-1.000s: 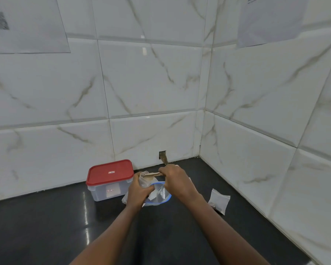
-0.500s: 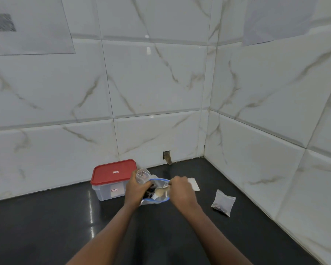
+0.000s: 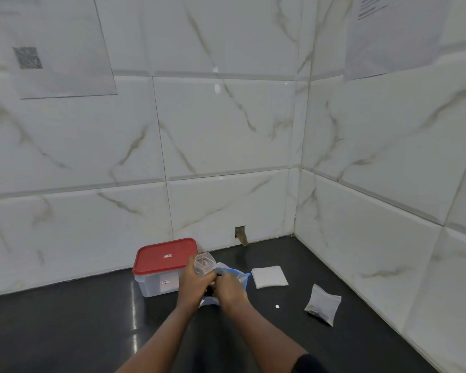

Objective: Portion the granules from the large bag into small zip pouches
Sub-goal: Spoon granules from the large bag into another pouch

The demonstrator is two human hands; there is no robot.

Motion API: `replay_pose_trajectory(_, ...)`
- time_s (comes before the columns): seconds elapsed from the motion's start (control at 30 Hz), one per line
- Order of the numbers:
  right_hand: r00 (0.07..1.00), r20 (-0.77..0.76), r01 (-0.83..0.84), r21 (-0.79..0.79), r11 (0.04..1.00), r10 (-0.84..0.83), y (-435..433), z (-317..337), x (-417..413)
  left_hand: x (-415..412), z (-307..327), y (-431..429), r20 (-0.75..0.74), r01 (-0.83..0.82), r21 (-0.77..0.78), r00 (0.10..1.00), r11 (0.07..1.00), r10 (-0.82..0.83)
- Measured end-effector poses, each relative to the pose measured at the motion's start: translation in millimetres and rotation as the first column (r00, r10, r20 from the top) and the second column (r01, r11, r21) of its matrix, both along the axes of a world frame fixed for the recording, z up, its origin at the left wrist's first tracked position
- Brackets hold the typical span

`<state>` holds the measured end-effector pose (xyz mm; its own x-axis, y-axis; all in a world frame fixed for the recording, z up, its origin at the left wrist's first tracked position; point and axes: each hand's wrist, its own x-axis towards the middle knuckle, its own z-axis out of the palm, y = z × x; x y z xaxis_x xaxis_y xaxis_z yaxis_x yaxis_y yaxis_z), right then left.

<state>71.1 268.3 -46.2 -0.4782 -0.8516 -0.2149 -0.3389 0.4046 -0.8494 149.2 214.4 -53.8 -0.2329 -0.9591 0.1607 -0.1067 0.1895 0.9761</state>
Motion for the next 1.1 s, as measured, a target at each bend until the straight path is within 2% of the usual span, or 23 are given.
replay_pose_trajectory(0.1,0.959,0.260,0.140,-0.084,0.987,-0.114,-4,-2,3,1,0,0,0.027,0.004,-0.005,1.000,1.000,-0.004)
replay_pose_trajectory(0.13,0.911,0.378,0.214,-0.094,0.972,-0.164,-9,-6,3,2,0,-1,0.041,0.010,-0.013,0.999,1.000,-0.009)
replay_pose_trajectory(0.23,0.598,0.749,0.467,-0.038,0.883,-0.285,-6,0,10,2,-1,0,0.087,0.031,-0.049,0.996,0.998,-0.027)
replay_pose_trajectory(0.27,0.511,0.811,0.517,-0.027,0.856,-0.283,-3,3,11,2,-1,0,0.101,0.034,-0.060,0.995,0.998,-0.028)
replay_pose_trajectory(0.33,0.456,0.825,0.567,0.022,0.823,-0.335,0,10,14,2,-3,-1,0.115,0.036,-0.078,0.993,0.996,-0.027)
replay_pose_trajectory(0.37,0.385,0.854,0.600,0.057,0.798,-0.351,2,13,15,1,-4,-1,0.117,0.035,-0.086,0.993,0.996,-0.025)
replay_pose_trajectory(0.43,0.364,0.862,0.654,0.034,0.756,-0.353,6,15,16,1,-4,-1,0.114,0.028,-0.095,0.993,0.995,-0.018)
replay_pose_trajectory(0.53,0.378,0.870,0.614,0.020,0.789,-0.316,8,20,18,2,-3,-2,0.104,0.011,-0.092,0.995,0.996,-0.001)
replay_pose_trajectory(0.63,0.415,0.849,0.633,-0.010,0.774,-0.328,6,16,18,2,-1,-2,0.110,0.012,-0.092,0.994,0.996,-0.002)
replay_pose_trajectory(0.7,0.524,0.767,0.626,-0.052,0.778,-0.370,6,10,20,4,-2,-2,0.112,0.020,-0.091,0.994,0.996,-0.010)
replay_pose_trajectory(0.8,0.615,0.691,0.598,-0.096,0.795,-0.379,2,2,19,5,-2,-2,0.106,0.019,-0.080,0.994,0.997,-0.011)
replay_pose_trajectory(0.87,0.546,0.755,0.620,-0.073,0.781,-0.363,0,1,19,5,-1,-2,0.099,0.018,-0.075,0.995,0.997,-0.011)
replay_pose_trajectory(0.9,0.472,0.807,0.633,-0.031,0.774,-0.354,-2,-1,18,5,-1,-1,0.101,0.024,-0.077,0.995,0.997,-0.016)
replay_pose_trajectory(1.03,0.432,0.806,0.659,0.025,0.752,-0.405,4,13,16,7,0,0,0.114,0.031,-0.094,0.993,0.995,-0.020)
replay_pose_trajectory(1.07,0.327,0.872,0.677,0.053,0.734,-0.364,5,14,17,7,0,-1,0.108,0.025,-0.093,0.994,0.995,-0.015)
replay_pose_trajectory(1.1,0.288,0.892,0.716,0.041,0.696,-0.349,6,15,17,7,0,-1,0.101,0.018,-0.089,0.995,0.996,-0.009)
